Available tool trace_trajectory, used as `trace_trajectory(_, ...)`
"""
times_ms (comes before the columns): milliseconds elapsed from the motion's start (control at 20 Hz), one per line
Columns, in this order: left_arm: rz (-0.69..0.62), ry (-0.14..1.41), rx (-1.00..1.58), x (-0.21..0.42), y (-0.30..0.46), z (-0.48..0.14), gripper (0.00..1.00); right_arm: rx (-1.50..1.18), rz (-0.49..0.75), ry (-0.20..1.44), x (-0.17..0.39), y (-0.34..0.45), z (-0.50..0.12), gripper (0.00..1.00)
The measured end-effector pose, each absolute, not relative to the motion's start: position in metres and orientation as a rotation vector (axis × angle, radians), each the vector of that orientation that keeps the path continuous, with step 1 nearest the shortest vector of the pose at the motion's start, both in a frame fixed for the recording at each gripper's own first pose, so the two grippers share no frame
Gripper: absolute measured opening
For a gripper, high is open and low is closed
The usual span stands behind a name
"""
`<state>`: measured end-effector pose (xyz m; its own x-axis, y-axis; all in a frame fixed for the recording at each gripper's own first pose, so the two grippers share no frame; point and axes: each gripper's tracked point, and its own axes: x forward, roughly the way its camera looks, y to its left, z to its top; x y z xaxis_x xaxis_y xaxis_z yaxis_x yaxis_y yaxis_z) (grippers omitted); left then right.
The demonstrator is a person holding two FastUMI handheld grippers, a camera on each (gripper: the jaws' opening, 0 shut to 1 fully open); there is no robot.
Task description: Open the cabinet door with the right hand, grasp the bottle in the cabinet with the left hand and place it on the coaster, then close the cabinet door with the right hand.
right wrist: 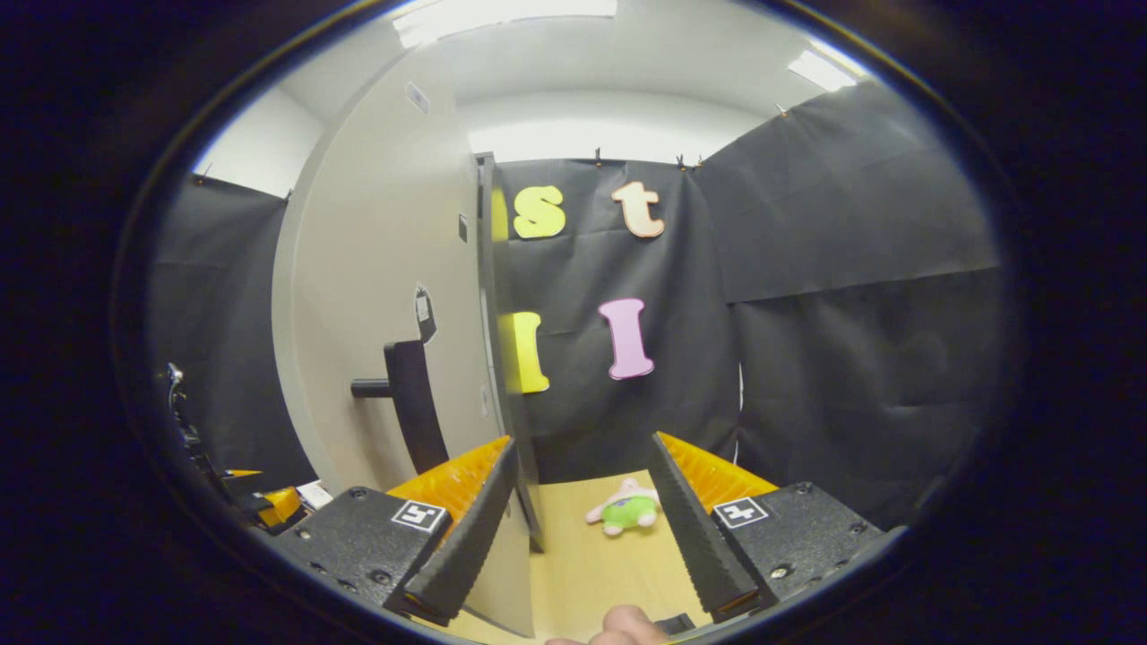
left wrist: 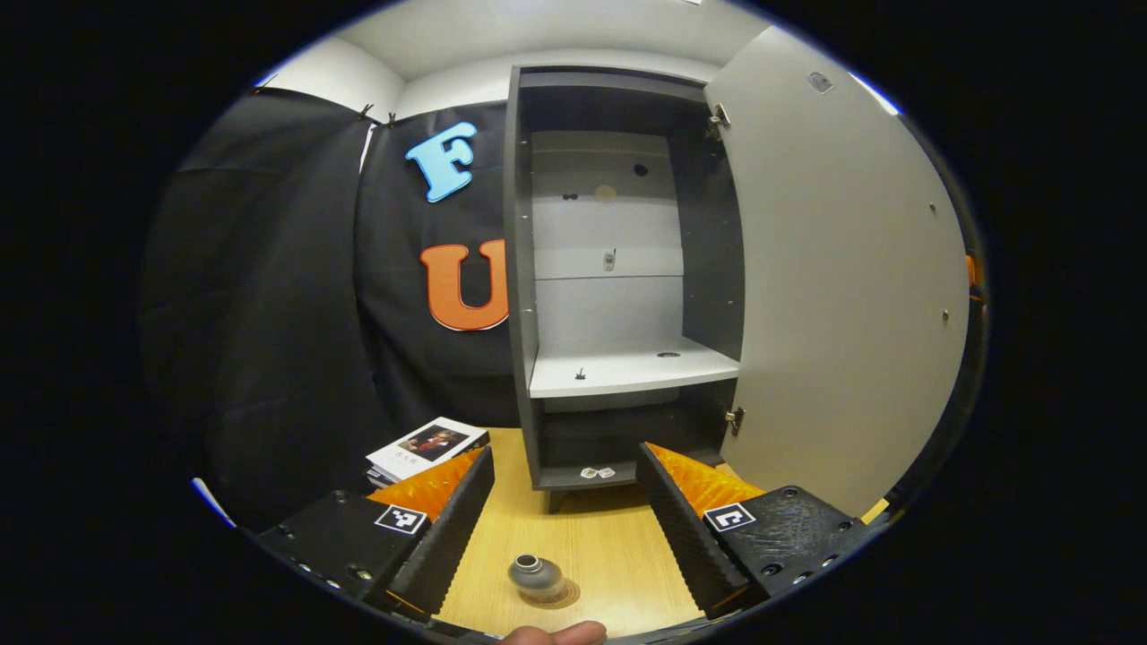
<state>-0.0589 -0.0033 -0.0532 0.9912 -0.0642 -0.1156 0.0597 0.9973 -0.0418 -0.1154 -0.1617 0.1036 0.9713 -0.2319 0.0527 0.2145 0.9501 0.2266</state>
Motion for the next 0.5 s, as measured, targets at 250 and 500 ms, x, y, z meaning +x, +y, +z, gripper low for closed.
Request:
trace_trajectory(250,-0.004,0.150,-0.108,-0.063,0.025,-0.069,0.96,0.230,-0.200,-0.087,-0.114,-0.134,0.102,0.94)
trace_trajectory(500,0.049,0.142,-0.164,-0.070,0.052,-0.071,0.96,0.218,-0.161,-0.084,-0.109,-0.112,0.104,0.93)
